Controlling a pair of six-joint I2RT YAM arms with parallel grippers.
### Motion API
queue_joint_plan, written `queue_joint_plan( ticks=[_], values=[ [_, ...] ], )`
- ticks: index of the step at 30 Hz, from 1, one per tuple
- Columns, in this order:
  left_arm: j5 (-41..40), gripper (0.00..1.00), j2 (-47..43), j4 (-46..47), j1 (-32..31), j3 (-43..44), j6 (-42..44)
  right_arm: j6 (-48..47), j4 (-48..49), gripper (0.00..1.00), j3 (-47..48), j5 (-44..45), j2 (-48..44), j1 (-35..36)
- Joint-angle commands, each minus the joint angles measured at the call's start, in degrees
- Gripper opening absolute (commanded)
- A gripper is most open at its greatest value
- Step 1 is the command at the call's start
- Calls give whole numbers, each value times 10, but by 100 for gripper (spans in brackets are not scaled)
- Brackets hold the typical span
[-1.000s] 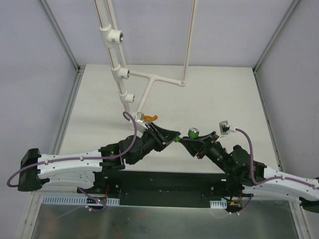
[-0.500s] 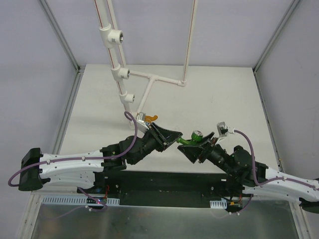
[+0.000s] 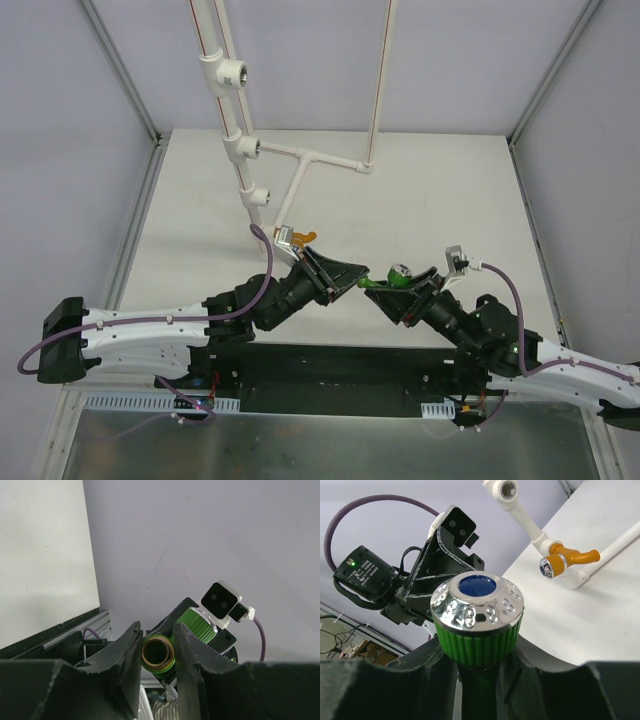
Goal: Install the water faucets
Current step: Pick up the water faucet from the center of the board.
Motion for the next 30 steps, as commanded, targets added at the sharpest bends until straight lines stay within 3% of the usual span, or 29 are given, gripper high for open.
queue_joint_plan(
  ticks=[1,8,20,23,27,30],
  values=[
    [13,0,3,83,0,-20,8,0,57,39,-1,16,-6,1],
    [7,0,7,116,1,-30,8,3,80,51,-5,7,3,1],
    [-8,0,-7,134,6,-45,20,16,68,53,-2,-8,5,1],
    [-12,0,-15,131,6,-47,23,17,65,45,-3,-3,-2,1],
    [-18,0,-23,136,6,-53,23,21,65,20,-8,10,-10,1],
    [-22,0,-26,137,5,-54,23,26,68,8,-9,21,-10,2]
  ],
)
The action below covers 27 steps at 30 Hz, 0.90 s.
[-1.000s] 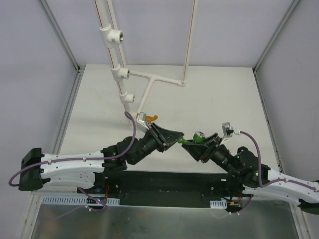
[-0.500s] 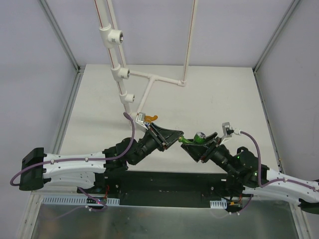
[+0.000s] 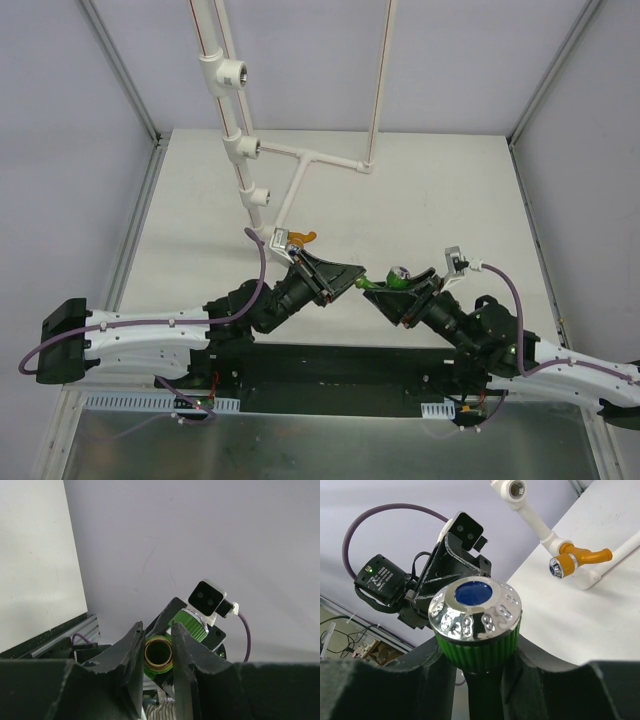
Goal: Install the water faucets
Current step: Pick up the water faucet from the center of the board.
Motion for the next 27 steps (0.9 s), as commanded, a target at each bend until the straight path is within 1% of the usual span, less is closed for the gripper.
queue_joint_plan(
  ticks=[1,5,6,7,9,11,16,19,25,27],
  values=[
    [-17,0,-20,37,2,-9,10,11,38,7,4,29,-10,1],
    [-8,1,-17,38,2,-12,11,10,25,3,15,36,-4,1],
    [-5,11,-16,38,2,-13,11,10,17,2,24,40,0,1],
    [-1,23,-14,40,2,-15,11,9,3,1,31,39,3,1],
    [5,41,-11,39,2,-17,10,6,-16,1,42,36,9,1],
    [9,48,-11,28,2,-14,4,5,-24,0,48,34,11,1],
    [14,50,-10,11,2,-7,0,6,-26,0,49,35,13,1],
    [15,48,-7,10,2,-4,0,6,-34,0,52,32,18,1],
    [29,40,8,4,2,13,3,5,-36,0,57,31,32,1],
    [34,34,15,4,2,16,3,1,-37,1,59,31,33,1]
  ],
)
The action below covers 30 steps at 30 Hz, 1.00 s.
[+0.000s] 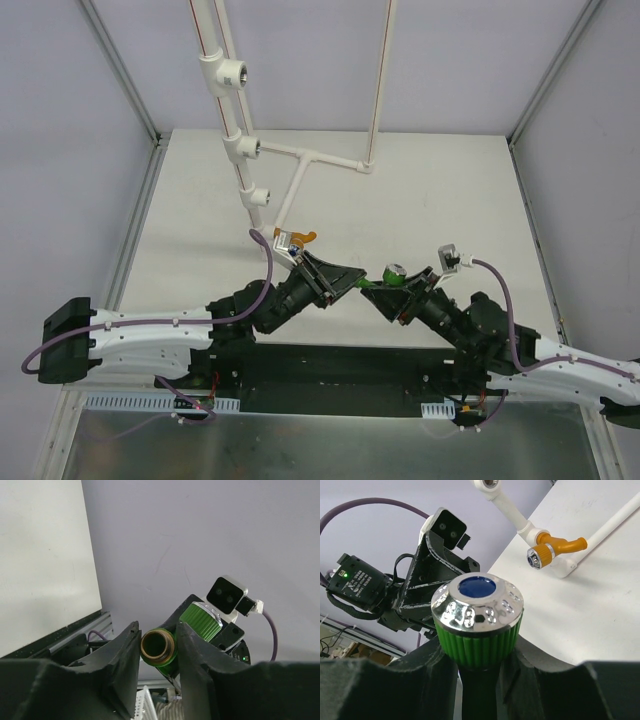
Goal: Install the water faucets
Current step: Pick up the water faucet from the center of the board.
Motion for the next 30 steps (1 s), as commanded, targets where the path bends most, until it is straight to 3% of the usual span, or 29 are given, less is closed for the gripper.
queue_joint_plan(
  ticks=[1,4,5,7,9,12,16,30],
  values=[
    [28,24,12,16,2,30,1,-4,21,1,34,7,3,0],
    [34,0,17,21,2,32,2,-4,20,2,33,12,0,0],
    [36,0,18,25,2,33,3,-5,19,9,33,13,-1,0],
    [37,0,20,28,3,34,4,-10,18,33,32,15,-4,0],
    [35,0,19,31,3,35,0,-12,19,51,28,12,-9,0],
    [22,0,15,45,5,29,-7,-13,35,65,15,6,-21,0],
    [0,0,11,79,6,13,-17,-11,75,70,-7,0,-33,0],
    [-44,0,2,105,6,0,-8,-5,101,67,-2,-1,10,0]
  ],
)
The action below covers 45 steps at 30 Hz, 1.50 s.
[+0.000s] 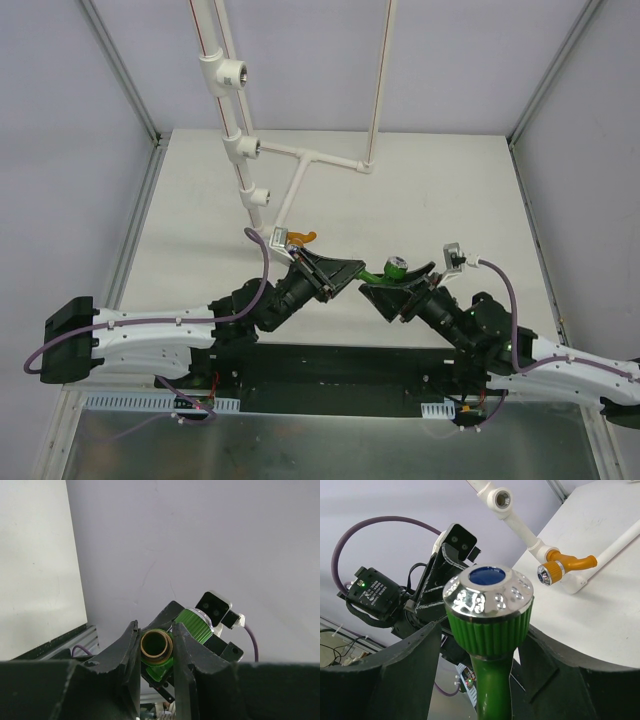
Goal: Install the water faucets
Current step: Pick up the water faucet from the center of the board.
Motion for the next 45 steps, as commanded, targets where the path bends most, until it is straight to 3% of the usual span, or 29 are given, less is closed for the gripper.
queue_joint_plan(
  ticks=[1,26,45],
  values=[
    [-21,0,-17,68,1,-7,3,3,41,66,8,-7,12,1],
    [-28,0,-31,75,3,-18,-4,-8,121,52,7,-2,57,0],
    [-40,0,-24,78,3,-20,-25,-30,136,33,5,30,75,1]
  ],
)
